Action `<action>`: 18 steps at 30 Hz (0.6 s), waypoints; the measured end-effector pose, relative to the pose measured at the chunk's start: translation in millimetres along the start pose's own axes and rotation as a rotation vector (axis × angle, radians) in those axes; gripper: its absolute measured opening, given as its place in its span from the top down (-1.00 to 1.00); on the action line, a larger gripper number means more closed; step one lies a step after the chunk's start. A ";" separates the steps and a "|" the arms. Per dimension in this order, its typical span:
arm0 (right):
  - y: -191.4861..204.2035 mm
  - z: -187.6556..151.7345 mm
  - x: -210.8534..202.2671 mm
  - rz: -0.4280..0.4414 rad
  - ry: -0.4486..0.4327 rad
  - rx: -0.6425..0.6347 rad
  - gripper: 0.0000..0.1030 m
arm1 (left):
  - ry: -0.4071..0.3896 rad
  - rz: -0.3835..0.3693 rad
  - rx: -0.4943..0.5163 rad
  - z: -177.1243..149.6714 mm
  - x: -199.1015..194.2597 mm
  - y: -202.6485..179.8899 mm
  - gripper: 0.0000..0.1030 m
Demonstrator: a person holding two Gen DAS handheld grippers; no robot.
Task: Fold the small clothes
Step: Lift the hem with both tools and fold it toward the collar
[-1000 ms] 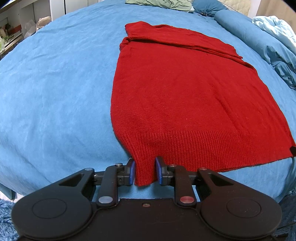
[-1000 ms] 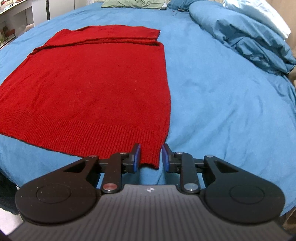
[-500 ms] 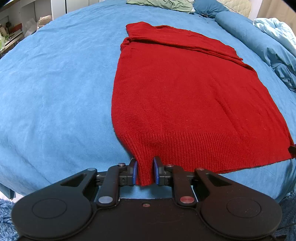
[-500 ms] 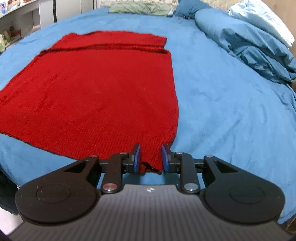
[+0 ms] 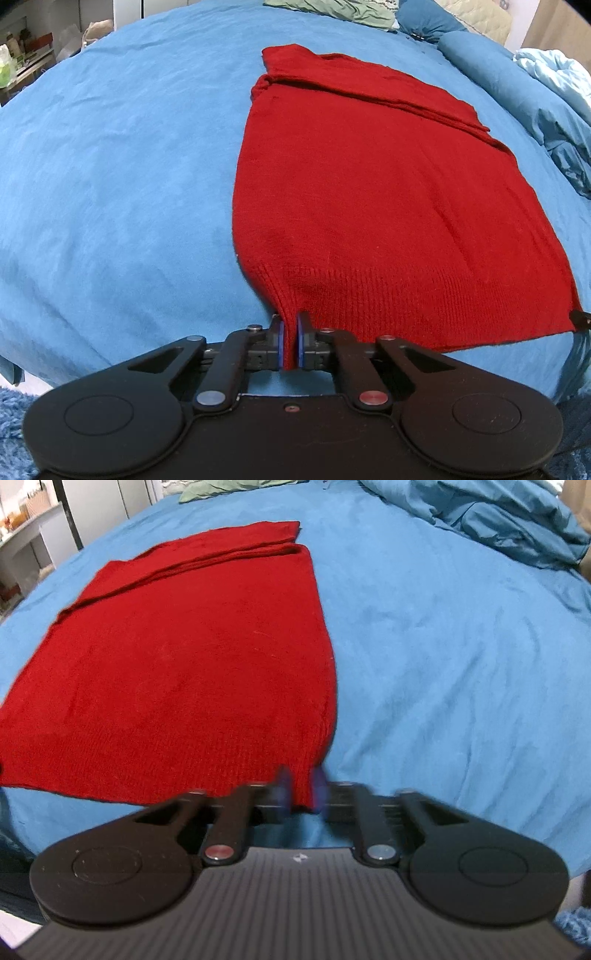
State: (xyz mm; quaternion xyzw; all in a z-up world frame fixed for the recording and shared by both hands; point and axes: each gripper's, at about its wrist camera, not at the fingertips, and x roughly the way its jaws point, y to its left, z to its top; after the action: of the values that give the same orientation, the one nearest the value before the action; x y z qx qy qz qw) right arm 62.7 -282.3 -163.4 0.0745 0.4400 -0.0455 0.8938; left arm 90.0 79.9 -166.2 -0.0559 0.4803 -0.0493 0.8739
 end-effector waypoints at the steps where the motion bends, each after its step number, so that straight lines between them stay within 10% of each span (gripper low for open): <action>1: 0.1 0.8 -2.5 0.000 -0.007 0.002 0.61 | -0.006 0.002 0.005 1.0 -3.9 -1.7 0.89; 9: -14.0 45.7 -49.7 0.172 -0.147 0.147 0.62 | -0.232 -0.081 -0.023 57.1 -69.7 -8.4 0.90; 18: -19.0 239.8 -27.4 0.348 -0.354 0.235 0.62 | -0.476 -0.057 -0.085 249.0 -46.0 -15.4 0.90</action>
State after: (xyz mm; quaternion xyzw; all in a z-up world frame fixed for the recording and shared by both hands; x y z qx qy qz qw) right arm 230.2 -342.1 0.9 0.2429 0.2493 0.0455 0.9364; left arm 275.4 83.7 7.0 -0.1161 0.2605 -0.0390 0.9577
